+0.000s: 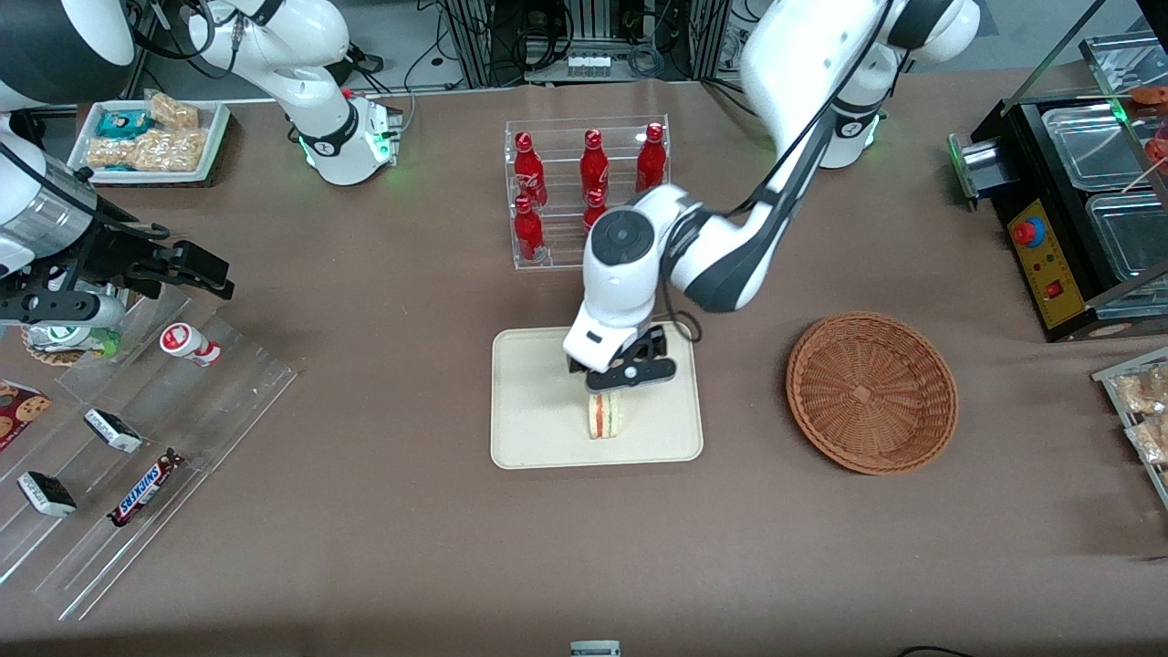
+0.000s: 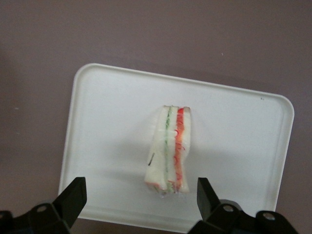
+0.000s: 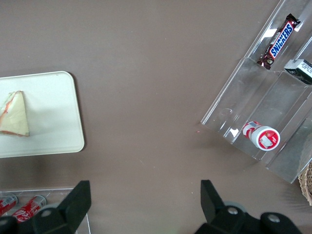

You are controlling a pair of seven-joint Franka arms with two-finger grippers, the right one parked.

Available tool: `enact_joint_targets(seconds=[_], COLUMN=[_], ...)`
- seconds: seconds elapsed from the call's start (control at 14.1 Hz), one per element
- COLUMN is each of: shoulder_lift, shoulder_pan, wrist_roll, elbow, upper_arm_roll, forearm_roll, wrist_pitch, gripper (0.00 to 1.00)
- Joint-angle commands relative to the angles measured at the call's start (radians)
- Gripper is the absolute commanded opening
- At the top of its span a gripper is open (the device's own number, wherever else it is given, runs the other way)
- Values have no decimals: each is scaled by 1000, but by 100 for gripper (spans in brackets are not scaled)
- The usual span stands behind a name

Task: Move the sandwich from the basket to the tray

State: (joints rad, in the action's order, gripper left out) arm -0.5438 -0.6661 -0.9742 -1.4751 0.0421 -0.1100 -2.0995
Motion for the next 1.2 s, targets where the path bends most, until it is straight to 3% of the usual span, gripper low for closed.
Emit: enact_joint_targets(seconds=[0.0, 0.35, 0.92, 1.13], shoulder_lift=[119, 220, 444, 495], shoulder_pan=[54, 213, 427, 511], wrist_roll=[6, 23, 337, 498], elbow=[-51, -92, -355, -367], upper_arm_roll=[-1, 1, -1, -2], forearm_roll=[1, 22, 33, 70], wrist_pitch=[62, 210, 225, 303], gripper=[100, 100, 100, 100])
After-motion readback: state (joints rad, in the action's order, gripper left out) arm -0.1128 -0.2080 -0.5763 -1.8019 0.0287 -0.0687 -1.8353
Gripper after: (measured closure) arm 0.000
